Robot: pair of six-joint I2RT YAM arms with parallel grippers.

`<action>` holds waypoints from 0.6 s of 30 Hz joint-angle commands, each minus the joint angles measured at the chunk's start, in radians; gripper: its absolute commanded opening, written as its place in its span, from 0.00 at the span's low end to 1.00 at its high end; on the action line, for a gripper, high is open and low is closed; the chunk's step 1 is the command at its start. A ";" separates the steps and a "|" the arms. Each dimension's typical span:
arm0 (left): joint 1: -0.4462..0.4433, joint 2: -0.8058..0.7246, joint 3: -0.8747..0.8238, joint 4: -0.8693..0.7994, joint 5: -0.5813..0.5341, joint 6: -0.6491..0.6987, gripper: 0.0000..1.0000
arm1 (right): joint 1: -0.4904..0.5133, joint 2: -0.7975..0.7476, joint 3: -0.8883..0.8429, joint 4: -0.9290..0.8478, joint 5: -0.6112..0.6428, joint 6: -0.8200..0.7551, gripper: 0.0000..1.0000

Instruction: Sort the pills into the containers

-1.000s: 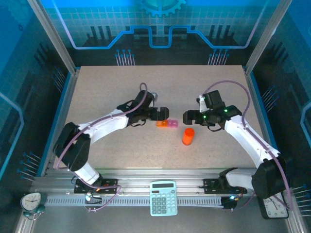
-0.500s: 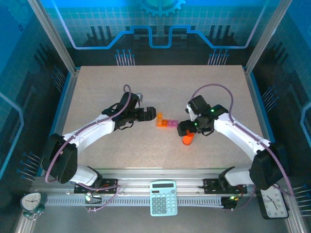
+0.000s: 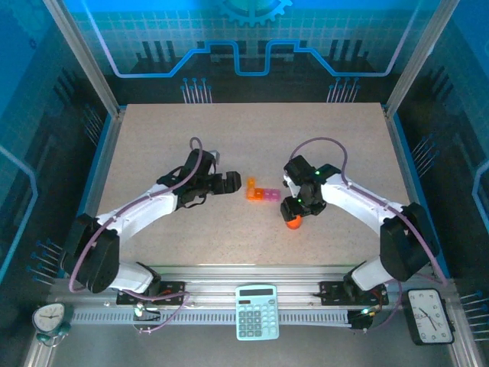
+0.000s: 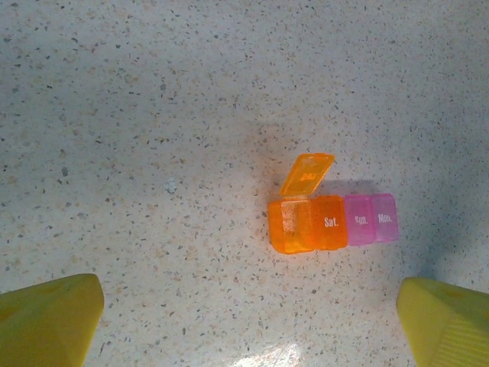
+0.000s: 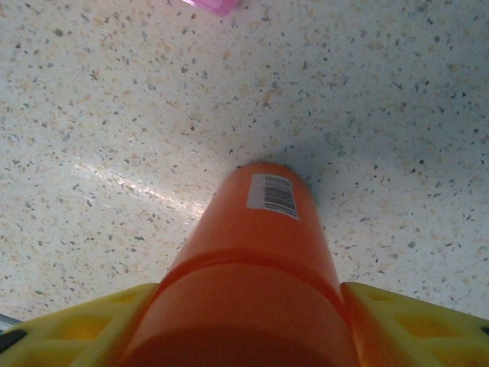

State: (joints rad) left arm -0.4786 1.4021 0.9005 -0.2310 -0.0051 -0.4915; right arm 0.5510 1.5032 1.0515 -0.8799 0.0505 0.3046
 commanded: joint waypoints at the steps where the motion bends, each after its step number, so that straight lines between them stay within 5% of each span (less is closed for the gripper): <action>1: 0.013 -0.058 -0.030 0.008 -0.021 -0.001 0.99 | 0.016 0.033 0.046 -0.035 0.003 -0.019 0.51; 7: 0.026 -0.110 -0.070 0.012 -0.020 0.001 0.99 | 0.018 0.018 0.093 -0.072 0.014 -0.034 0.38; 18: 0.026 -0.085 -0.052 0.197 -0.010 0.074 0.99 | -0.003 -0.012 0.365 -0.162 -0.002 -0.035 0.37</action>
State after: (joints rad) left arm -0.4599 1.3117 0.8349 -0.1322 -0.0105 -0.4709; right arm 0.5556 1.5074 1.3132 -0.9962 0.0525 0.2829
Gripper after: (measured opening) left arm 0.990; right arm 0.511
